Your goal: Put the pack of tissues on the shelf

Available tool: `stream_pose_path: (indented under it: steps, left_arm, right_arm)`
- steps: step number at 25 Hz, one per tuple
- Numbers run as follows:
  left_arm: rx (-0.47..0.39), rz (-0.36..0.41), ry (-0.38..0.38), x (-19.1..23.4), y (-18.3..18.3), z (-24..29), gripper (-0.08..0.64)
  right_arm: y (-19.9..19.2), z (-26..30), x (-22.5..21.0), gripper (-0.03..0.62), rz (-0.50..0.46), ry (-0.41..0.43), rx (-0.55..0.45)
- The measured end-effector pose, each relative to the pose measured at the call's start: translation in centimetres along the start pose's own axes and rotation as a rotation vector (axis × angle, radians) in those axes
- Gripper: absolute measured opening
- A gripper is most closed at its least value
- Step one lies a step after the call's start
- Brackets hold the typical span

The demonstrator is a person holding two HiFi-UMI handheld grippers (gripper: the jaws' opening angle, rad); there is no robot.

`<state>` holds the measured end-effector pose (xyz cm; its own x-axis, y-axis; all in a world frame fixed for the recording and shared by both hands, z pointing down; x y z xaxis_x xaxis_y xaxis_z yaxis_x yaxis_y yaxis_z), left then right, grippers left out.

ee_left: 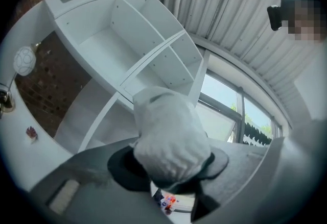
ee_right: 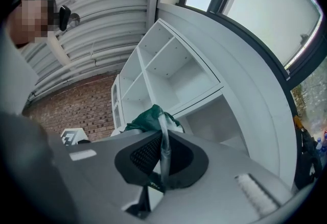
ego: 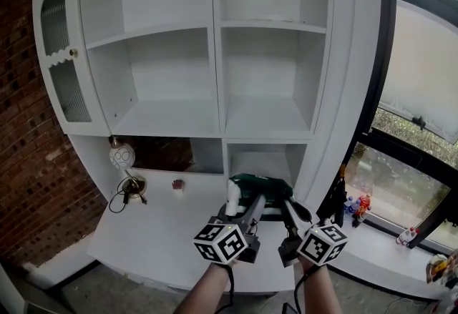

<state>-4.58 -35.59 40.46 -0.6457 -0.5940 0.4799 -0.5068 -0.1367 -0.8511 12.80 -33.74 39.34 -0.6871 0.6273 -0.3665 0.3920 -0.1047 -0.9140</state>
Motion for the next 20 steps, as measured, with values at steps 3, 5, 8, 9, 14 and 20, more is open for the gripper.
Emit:
stream_pose_path:
  steps: [3,5,8,9,14,20]
  left_arm:
    - [0.009,0.067,-0.003,-0.3,0.3,-0.1,0.244]
    - [0.017,0.104,-0.008,-0.5,0.5,-0.2,0.262]
    - [0.018,0.139,-0.007,-0.7,0.5,-0.4,0.267]
    - [0.016,0.149,0.000,-0.7,0.5,-0.6,0.272]
    - [-0.002,0.137,0.027,-0.5,0.5,-1.1,0.279]
    - [-0.036,0.174,0.093,-0.5,0.3,-1.9,0.264]
  right_arm:
    - [0.3,-0.2,0.0,0.003,-0.001,0.006,-0.012]
    - [0.5,-0.4,0.0,0.003,-0.003,0.013,-0.016]
    - [0.7,-0.6,0.2,0.003,-0.018,0.014,-0.018]
    - [0.7,-0.7,0.2,0.003,-0.022,0.011,-0.019]
    - [1.1,-1.6,-0.1,0.003,-0.039,0.004,-0.025]
    - [1.5,-2.2,-0.4,0.003,-0.075,-0.010,-0.019]
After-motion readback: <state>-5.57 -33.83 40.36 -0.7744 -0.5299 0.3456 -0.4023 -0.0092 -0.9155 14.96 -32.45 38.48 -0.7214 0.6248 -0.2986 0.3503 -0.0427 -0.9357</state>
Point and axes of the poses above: the fingertips, and each gripper's own axes: z forward along the fingers, x to its left, y out of its top, the point moved 8 cm from there along -z, backward along the fingers, and after that the axes turned 1 degree about y, right-handed, at the moved point
